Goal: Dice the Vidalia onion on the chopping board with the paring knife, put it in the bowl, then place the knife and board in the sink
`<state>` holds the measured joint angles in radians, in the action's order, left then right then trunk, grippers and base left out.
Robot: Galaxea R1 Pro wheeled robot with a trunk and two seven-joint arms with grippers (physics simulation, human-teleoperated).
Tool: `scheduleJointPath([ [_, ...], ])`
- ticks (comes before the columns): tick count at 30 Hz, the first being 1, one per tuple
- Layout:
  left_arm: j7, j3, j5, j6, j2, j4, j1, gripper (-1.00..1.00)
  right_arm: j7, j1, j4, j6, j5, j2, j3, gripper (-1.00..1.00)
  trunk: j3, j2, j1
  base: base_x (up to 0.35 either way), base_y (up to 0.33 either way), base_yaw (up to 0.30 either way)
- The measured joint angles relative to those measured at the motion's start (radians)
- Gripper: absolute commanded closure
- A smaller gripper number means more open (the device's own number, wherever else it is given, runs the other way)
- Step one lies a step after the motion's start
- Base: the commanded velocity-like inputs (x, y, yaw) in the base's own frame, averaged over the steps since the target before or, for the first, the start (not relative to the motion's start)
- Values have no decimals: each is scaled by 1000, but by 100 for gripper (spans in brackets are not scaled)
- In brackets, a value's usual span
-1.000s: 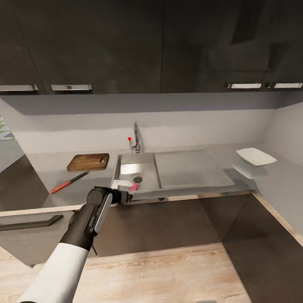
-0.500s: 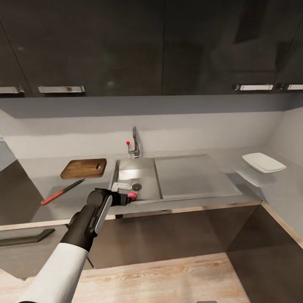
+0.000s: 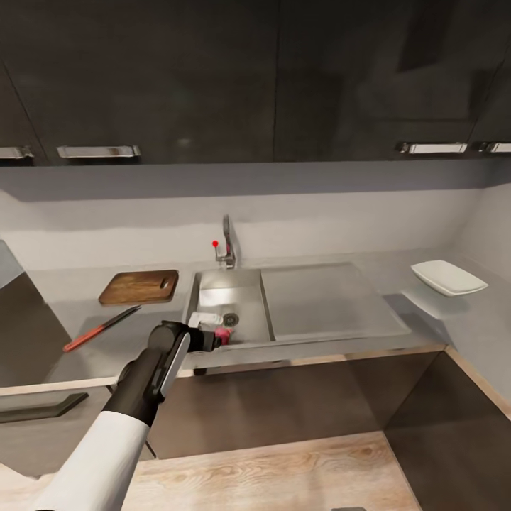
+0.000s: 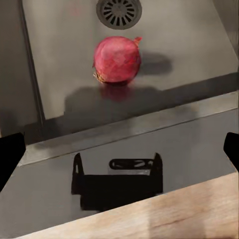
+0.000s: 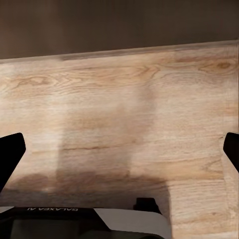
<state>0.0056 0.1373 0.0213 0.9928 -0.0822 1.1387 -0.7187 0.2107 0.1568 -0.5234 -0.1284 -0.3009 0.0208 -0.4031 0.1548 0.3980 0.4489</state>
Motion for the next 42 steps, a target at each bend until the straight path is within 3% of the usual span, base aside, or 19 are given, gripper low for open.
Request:
scheduleJointPath([
  [17, 0, 2, 1, -1, -2, -29, 0, -100, 0, 0, 0, 2, 0, 0, 0, -100, 3, 0, 0, 322, 0, 0],
  [28, -1, 3, 4, -5, -6, -118, 0, -100, 0, 0, 0, 4, 0, 0, 0, -100, 20, 0, 1, 37, 0, 0],
  [42, -1, 3, 6, -6, -13, -167, 0, -100, 0, 0, 0, 5, 0, 0, 0, -100, 42, 0, 1, 5, 0, 0],
])
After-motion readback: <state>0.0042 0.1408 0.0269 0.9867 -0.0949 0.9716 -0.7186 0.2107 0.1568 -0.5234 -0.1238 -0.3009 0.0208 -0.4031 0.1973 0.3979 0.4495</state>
